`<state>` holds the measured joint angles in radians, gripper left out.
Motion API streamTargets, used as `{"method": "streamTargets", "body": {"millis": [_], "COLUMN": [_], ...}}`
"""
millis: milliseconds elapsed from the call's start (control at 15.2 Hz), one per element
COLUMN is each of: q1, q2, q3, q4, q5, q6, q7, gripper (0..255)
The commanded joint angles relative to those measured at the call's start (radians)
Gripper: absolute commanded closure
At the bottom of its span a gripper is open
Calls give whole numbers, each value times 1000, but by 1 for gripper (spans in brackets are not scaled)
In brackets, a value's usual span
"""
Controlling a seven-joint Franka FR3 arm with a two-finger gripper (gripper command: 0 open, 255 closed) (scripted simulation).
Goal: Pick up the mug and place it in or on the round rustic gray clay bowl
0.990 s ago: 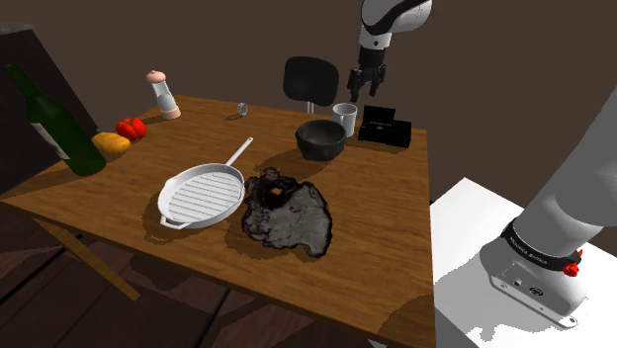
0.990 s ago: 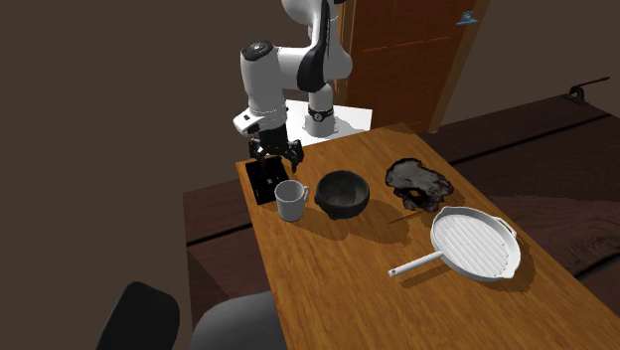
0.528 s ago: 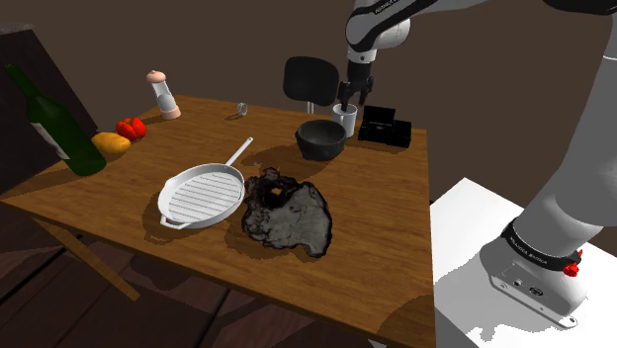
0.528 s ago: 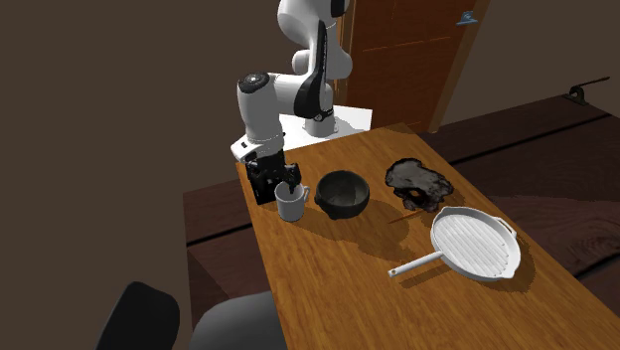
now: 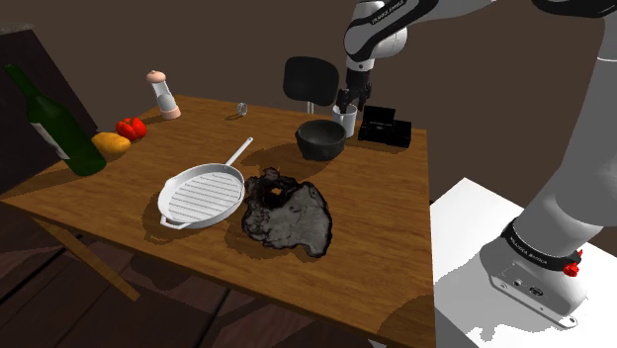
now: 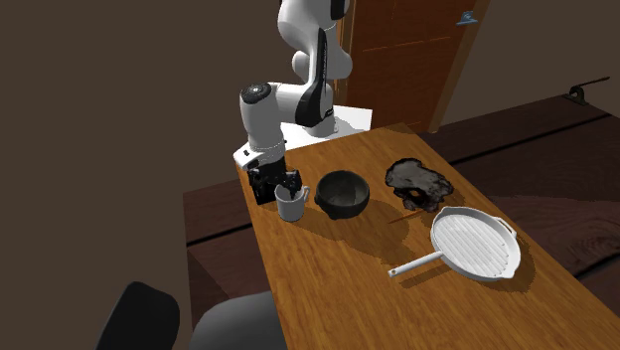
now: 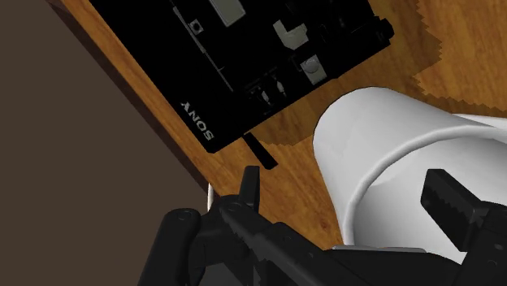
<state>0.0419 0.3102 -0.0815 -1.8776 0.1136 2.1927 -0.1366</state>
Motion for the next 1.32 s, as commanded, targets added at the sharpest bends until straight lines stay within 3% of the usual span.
{"method": "streamTargets", "body": {"millis": [0,132,198,792,1254], "q1": [0,0,0,0,1], "q2": [0,0,0,0,-41], "q3": [0,0,0,0,-3], "q4": [0,0,0,0,40], "q5": [0,0,0,0,-9], "q6": [1,1,1,1,-80], "q7": [0,0,0,0,10], "gripper": [0,0,255,255,255]}}
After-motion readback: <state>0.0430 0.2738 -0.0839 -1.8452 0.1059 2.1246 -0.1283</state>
